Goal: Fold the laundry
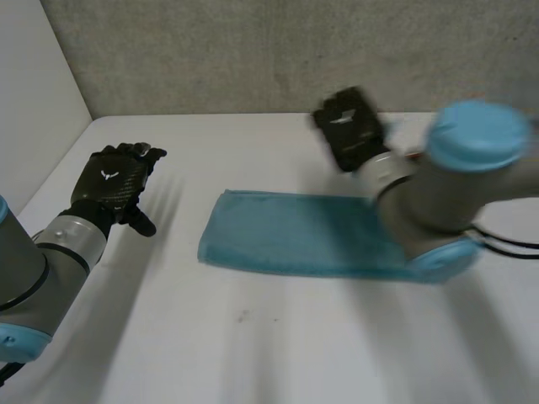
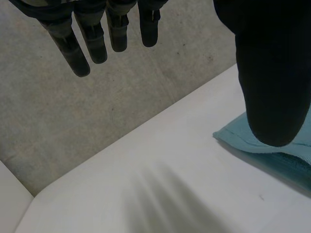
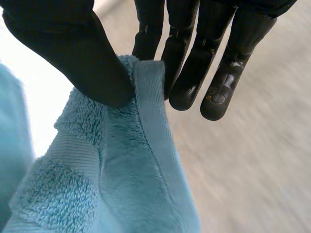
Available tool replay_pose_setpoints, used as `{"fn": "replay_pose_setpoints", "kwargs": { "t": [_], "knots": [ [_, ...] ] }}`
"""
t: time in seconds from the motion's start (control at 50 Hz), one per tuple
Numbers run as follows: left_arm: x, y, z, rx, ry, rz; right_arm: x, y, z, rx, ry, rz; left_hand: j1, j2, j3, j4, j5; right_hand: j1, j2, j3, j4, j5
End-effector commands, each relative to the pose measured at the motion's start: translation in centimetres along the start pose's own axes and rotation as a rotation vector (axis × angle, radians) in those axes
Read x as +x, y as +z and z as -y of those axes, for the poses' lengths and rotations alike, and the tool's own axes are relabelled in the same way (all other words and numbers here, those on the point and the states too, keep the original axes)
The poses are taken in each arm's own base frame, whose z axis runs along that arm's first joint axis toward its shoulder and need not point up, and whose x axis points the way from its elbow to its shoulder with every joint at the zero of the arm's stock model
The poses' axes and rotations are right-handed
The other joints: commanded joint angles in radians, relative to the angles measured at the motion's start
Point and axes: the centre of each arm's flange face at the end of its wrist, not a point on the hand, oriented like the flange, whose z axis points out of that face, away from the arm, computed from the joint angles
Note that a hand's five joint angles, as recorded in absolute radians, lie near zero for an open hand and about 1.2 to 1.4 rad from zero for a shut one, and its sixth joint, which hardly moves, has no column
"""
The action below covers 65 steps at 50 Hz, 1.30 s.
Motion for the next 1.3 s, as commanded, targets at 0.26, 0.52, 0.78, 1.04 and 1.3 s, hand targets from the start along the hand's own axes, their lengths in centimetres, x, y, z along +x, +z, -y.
{"fn": "replay_pose_setpoints", "kwargs": {
  "t": [0.26, 0.52, 0.78, 1.04, 1.3],
  "knots": [
    [0.0, 0.0, -0.1, -0.001, -0.002, -0.002, -12.9, -3.5, 2.4, 0.092, 0.033, 0.315, 0.008, -0.003, -0.013, -0.004, -0.02, -0.696, -0.914, -0.922, -0.928, -0.885],
    [3.9, 0.6, 2.6, 0.093, 0.014, -0.12, 1.8, -6.1, -1.0, -0.169, 0.395, -0.016, 0.04, 0.029, 0.019, 0.028, 0.013, -0.786, -1.005, -1.012, -1.018, -0.976],
    [11.3, 4.5, 0.7, 0.033, 0.033, -0.306, 4.4, -11.0, -10.8, -0.477, 0.535, -0.066, 0.078, 0.067, 0.058, 0.066, 0.051, -0.712, -0.93, -0.937, -0.944, -0.901],
    [11.3, 6.5, -2.7, -0.027, 0.147, -0.236, 3.2, -11.0, -15.6, -0.547, 0.569, -0.049, 0.075, 0.064, 0.055, 0.063, 0.048, -0.018, -0.236, -0.243, -0.25, -0.207],
    [9.0, 2.5, -0.2, -0.047, 0.138, -0.166, 5.8, -8.5, -14.4, -0.462, 0.503, -0.112, 0.058, 0.047, 0.037, 0.046, 0.03, 0.435, 0.217, 0.21, 0.203, 0.246]
  ]
}}
